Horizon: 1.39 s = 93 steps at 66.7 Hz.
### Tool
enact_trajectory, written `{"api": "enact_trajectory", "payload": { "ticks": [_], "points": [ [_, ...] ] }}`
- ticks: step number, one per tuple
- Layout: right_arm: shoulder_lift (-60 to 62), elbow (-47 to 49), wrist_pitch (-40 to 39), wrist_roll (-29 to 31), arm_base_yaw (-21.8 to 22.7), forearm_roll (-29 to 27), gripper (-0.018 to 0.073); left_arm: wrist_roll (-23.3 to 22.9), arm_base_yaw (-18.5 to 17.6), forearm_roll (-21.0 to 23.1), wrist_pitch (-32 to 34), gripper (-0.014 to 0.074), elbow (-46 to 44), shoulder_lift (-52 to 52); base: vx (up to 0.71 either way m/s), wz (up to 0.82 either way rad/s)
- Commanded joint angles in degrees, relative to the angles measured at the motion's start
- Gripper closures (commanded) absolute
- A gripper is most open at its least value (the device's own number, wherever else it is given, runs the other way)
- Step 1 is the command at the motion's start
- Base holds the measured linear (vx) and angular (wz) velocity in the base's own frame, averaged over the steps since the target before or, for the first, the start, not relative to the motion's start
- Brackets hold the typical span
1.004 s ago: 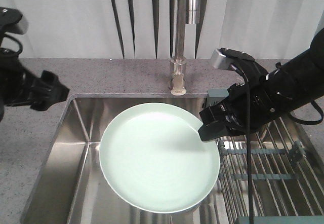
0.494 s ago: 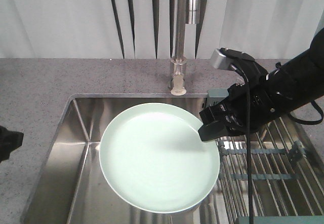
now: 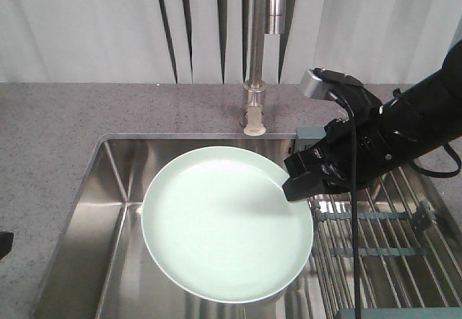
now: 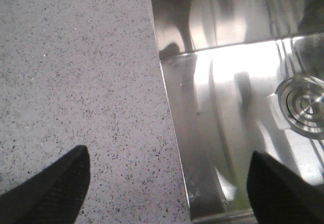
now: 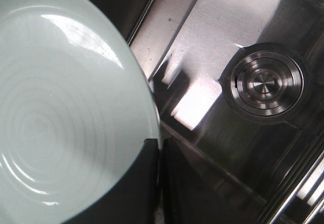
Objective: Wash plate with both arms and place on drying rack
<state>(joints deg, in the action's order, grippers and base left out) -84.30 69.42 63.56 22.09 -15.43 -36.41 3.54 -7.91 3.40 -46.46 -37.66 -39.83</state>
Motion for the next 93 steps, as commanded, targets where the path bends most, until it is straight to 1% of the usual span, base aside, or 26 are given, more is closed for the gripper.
{"api": "enact_trajectory", "payload": {
  "ticks": [1,49,57,63,66,70,83,93],
  "points": [
    [2.2,1.5,-0.9,0.5,0.1,-2.4,0.0568,-0.6,0.2,0.3,3.1,0.0006,-1.4,0.6,0.0,0.0],
    [2.2,1.5,-1.1,0.5,0.1,-2.4,0.0568,-0.6,0.2,0.3,3.2,0.0006,-1.4,0.8,0.0,0.0],
    [2.2,1.5,-1.4,1.5,0.1,-2.1,0.0568,-0.6,0.2,0.3,3.2,0.0006,-1.4,0.8,0.0,0.0],
    [2.2,1.5,-2.3,3.6,0.2,2.4,0.0566,-0.6,0.2,0.3,3.2,0.0006,-1.4,0.8,0.0,0.0],
    [2.2,1.5,-2.3,4.0,0.2,5.9,0.0566,-0.6,0.2,0.3,3.2,0.0006,-1.4,0.8,0.0,0.0],
    [2.2,1.5,-2.4,4.0,0.2,8.2,0.0565,-0.6,0.2,0.3,3.2,0.0006,-1.4,0.8,0.0,0.0],
    [0.2,1.5,-2.9,5.0,0.2,8.8,0.0565,-0.6,0.2,0.3,3.2,0.0006,-1.4,0.8,0.0,0.0],
    [-2.9,1.5,-5.9,5.0,0.2,8.3,0.0565,-0.6,0.2,0.3,3.2,0.0006,-1.4,0.8,0.0,0.0]
  ]
}}
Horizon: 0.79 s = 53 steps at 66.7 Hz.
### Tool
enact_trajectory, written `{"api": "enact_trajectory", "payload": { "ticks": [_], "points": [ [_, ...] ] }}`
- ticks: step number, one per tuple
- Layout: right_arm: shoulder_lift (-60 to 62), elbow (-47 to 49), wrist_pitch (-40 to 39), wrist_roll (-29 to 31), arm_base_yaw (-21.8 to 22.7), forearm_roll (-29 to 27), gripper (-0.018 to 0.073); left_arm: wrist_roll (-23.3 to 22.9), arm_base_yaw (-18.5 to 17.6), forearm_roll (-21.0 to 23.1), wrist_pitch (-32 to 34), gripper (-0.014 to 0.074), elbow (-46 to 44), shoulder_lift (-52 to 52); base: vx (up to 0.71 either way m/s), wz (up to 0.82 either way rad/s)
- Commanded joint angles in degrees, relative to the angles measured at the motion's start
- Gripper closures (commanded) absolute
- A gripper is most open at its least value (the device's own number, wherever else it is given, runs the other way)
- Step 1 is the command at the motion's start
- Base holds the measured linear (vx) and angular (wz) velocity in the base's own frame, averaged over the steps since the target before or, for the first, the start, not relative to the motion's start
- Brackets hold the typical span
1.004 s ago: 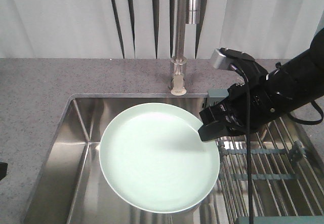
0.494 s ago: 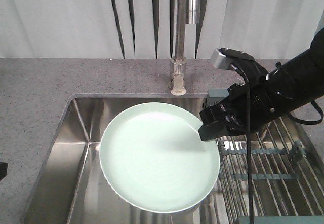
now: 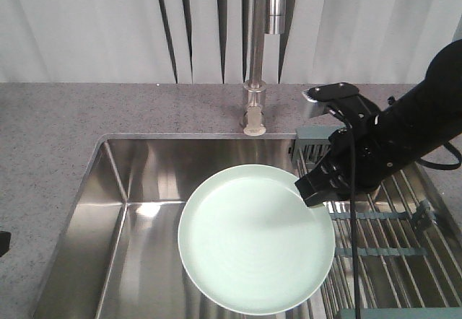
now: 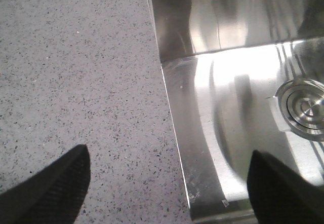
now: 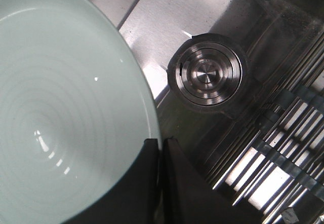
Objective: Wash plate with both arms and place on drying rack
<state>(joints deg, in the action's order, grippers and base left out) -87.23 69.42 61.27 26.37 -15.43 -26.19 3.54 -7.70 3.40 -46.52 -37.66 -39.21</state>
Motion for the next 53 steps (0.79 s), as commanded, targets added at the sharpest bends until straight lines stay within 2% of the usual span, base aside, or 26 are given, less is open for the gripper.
{"api": "enact_trajectory", "payload": {
  "ticks": [1,10,21,30,43,53],
  "points": [
    [-0.3,1.5,-4.0,0.8,0.2,-2.0,0.0565,-0.6,0.0,0.3,3.2,0.0006,-1.4,0.1,0.0,0.0],
    [-2.8,3.6,-6.2,1.1,0.2,-3.3,0.0565,-0.6,0.0,0.3,3.2,0.0006,-1.4,0.1,0.0,0.0],
    [-6.7,10.5,-4.9,0.2,0.5,-3.1,0.0564,-0.6,0.0,0.3,3.2,0.0006,-1.4,0.1,0.0,0.0],
    [-8.5,14.9,-3.3,-0.6,2.6,-3.3,0.0564,-0.6,0.0,0.3,3.2,0.0006,-1.4,0.1,0.0,0.0],
    [-8.0,15.1,-2.3,-0.5,7.2,-3.1,0.0564,-0.6,0.0,0.3,3.2,0.0006,-1.4,0.1,0.0,0.0],
    [-5.2,10.8,-3.5,-0.3,10.3,-2.7,0.0564,-0.6,0.0,0.3,3.2,0.0006,-1.4,0.1,0.0,0.0]
  ]
}}
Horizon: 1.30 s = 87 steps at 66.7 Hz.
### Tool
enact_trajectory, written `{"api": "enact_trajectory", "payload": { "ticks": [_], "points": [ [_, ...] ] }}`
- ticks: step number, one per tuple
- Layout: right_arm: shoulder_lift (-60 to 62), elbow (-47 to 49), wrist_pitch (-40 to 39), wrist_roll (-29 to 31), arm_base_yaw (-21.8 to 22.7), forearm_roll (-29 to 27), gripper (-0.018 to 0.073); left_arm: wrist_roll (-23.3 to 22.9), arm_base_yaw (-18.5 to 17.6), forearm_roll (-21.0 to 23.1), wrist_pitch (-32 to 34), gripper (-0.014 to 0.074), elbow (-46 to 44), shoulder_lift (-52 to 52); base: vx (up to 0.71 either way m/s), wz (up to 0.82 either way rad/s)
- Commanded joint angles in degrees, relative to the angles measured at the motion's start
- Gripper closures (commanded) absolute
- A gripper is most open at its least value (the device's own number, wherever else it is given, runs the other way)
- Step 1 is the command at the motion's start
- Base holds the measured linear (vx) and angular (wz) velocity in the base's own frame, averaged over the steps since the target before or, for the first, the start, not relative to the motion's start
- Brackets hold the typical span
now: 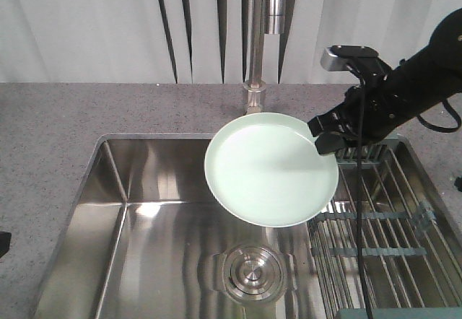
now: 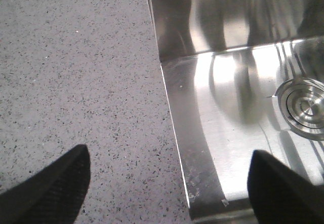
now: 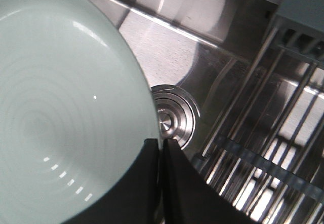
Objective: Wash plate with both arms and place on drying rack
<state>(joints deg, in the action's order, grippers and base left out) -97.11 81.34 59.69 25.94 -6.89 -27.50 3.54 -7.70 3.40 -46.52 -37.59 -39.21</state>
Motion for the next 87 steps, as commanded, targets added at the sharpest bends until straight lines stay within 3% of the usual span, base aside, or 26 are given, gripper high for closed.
{"api": "enact_trajectory", "payload": {
  "ticks": [1,12,32,44,69,87],
  "points": [
    [5.1,-1.8,-2.4,0.3,2.0,-1.4,0.0564,-0.6,0.0,0.3,3.2,0.0006,-1.5,0.1,0.0,0.0],
    [10.6,-9.4,-4.8,0.7,4.4,-1.3,0.0564,-0.6,0.0,0.3,3.2,0.0006,-1.5,0.1,0.0,0.0],
    [18.0,-20.1,-7.5,0.0,2.7,-1.6,0.0564,-0.6,0.0,0.3,3.2,0.0006,-1.5,0.1,0.0,0.0],
    [20.3,-25.3,-9.9,-1.9,-1.2,-2.1,0.0564,-0.6,0.0,0.3,3.2,0.0006,-1.5,0.1,0.0,0.0],
    [20.0,-27.0,-19.0,-9.0,-14.4,-2.2,0.0564,-0.6,0.0,0.3,3.2,0.0006,-1.5,0.1,0.0,0.0],
    [14.2,-20.7,-18.0,-9.0,-15.7,-0.7,0.0564,-0.6,0.0,0.3,3.2,0.0006,-1.5,0.1,0.0,0.0]
  ]
}}
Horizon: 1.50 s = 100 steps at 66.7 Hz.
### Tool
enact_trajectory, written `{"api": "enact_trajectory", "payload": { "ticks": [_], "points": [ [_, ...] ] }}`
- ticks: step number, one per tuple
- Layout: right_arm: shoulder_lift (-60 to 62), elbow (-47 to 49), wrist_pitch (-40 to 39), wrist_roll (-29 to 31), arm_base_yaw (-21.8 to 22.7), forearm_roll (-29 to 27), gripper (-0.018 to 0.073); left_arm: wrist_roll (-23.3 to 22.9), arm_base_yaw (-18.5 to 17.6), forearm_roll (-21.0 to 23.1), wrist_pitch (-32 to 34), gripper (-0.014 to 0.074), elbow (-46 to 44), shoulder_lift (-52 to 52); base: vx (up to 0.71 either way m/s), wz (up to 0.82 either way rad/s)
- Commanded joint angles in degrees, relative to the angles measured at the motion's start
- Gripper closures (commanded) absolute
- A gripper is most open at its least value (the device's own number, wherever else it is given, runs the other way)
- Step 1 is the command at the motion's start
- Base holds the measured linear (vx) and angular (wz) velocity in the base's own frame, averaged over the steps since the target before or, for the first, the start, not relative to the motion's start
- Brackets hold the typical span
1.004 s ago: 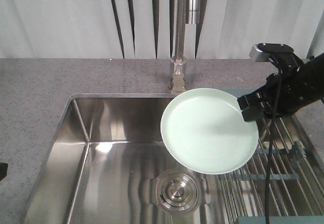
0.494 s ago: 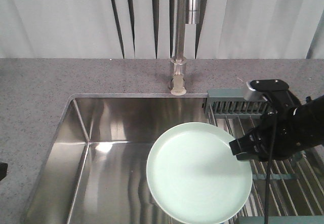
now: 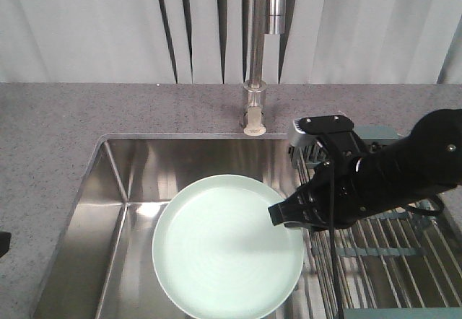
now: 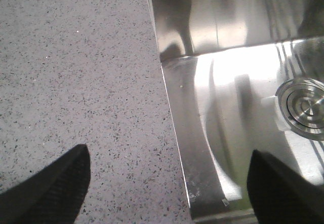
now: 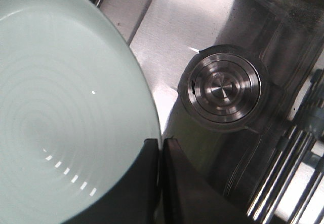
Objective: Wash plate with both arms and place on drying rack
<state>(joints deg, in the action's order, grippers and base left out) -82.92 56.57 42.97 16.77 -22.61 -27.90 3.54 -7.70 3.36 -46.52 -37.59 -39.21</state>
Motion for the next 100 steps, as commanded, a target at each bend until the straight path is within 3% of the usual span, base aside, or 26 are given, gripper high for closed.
{"api": "enact_trajectory", "payload": {
  "ticks": [1,29,42,65,80,100],
  "points": [
    [-0.3,4.6,-1.2,0.3,0.0,-0.2,0.0564,-0.6,0.0,0.4,3.2,0.0006,-1.5,0.1,0.0,0.0],
    [-9.2,20.0,5.2,2.8,3.1,4.0,0.0562,-0.6,0.0,0.4,3.2,0.0006,-1.5,0.1,0.0,0.0],
    [-11.5,24.4,7.1,3.6,6.8,5.0,0.0561,-0.6,0.0,0.4,3.2,0.0006,-1.5,0.1,0.0,0.0],
    [-10.8,23.8,11.3,4.8,15.1,5.2,0.0561,-0.6,0.0,0.4,3.2,0.0006,-1.5,0.1,0.0,0.0],
    [-4.7,15.8,9.0,5.8,18.7,4.7,0.0561,-0.6,0.0,0.4,3.2,0.0006,-1.5,0.1,0.0,0.0],
    [3.0,6.0,7.9,5.2,19.3,4.7,0.0561,-0.6,0.0,0.4,3.2,0.0006,-1.5,0.1,0.0,0.0]
  ]
}}
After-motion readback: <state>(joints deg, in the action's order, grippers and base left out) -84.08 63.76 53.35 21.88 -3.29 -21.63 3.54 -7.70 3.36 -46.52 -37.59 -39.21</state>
